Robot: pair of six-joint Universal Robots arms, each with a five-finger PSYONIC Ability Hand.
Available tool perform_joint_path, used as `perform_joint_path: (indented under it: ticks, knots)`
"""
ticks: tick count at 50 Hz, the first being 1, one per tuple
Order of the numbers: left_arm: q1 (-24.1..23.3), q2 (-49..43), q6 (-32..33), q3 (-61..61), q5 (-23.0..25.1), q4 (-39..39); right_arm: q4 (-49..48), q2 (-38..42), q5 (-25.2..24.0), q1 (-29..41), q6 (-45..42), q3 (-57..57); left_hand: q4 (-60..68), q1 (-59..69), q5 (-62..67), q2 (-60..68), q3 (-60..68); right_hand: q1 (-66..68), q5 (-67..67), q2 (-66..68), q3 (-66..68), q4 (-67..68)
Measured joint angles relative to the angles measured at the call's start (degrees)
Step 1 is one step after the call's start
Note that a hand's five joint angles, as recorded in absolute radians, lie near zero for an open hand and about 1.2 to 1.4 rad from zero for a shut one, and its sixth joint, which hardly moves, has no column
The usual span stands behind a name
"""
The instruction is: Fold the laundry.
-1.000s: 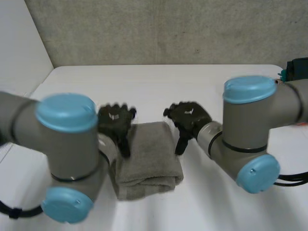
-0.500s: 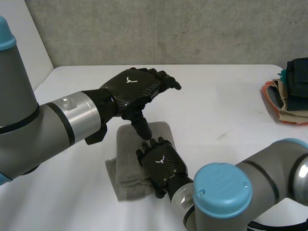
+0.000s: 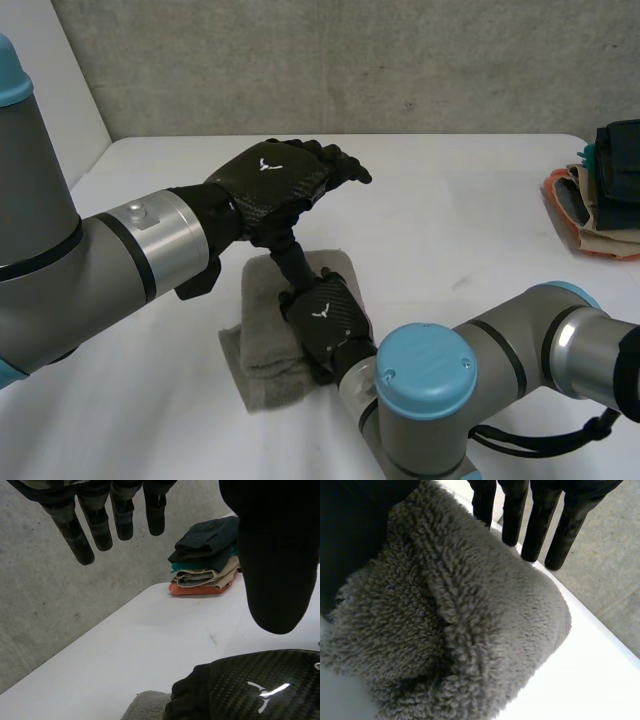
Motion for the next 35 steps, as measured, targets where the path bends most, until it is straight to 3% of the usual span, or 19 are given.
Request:
perform_joint_path:
  ticks: [5,12,15,17,29,35]
  knots:
    - [0.0,0.1,0.0,0.0,0.0,0.0,-0.1,0.8,-2.9,-0.1,0.1,-1.9,0.0,0.0,0.0,0.0,0.0,12.2,12.3,14.7,14.8,14.8]
    - [0.1,0.3,-0.1,0.0,0.0,0.0,0.2,2.6,-5.4,-0.2,0.1,-4.7,0.0,0.0,0.0,0.0,0.0,15.0,15.9,18.8,18.7,18.7]
    - [0.2,0.3,-0.1,0.0,0.0,0.0,0.4,3.8,-5.8,-0.5,0.1,-6.2,0.0,0.0,0.0,0.0,0.0,23.7,26.8,29.5,30.0,30.1]
    - [0.2,0.4,-0.1,0.0,0.0,0.0,0.3,4.2,-5.8,-1.1,0.0,-6.8,0.0,0.0,0.0,0.0,0.0,32.2,39.7,44.5,43.3,44.6]
    - [0.8,0.7,-0.2,0.2,-0.1,0.0,1.4,-0.1,-5.3,-10.1,-1.2,-5.0,0.0,0.0,0.0,0.0,0.0,32.3,40.7,44.9,43.9,45.6]
    - [1.5,1.4,-0.3,0.1,-0.3,0.0,1.3,-2.6,-9.9,-19.1,-6.6,-1.9,0.0,0.0,0.0,0.0,0.0,32.3,40.7,44.9,44.0,45.6]
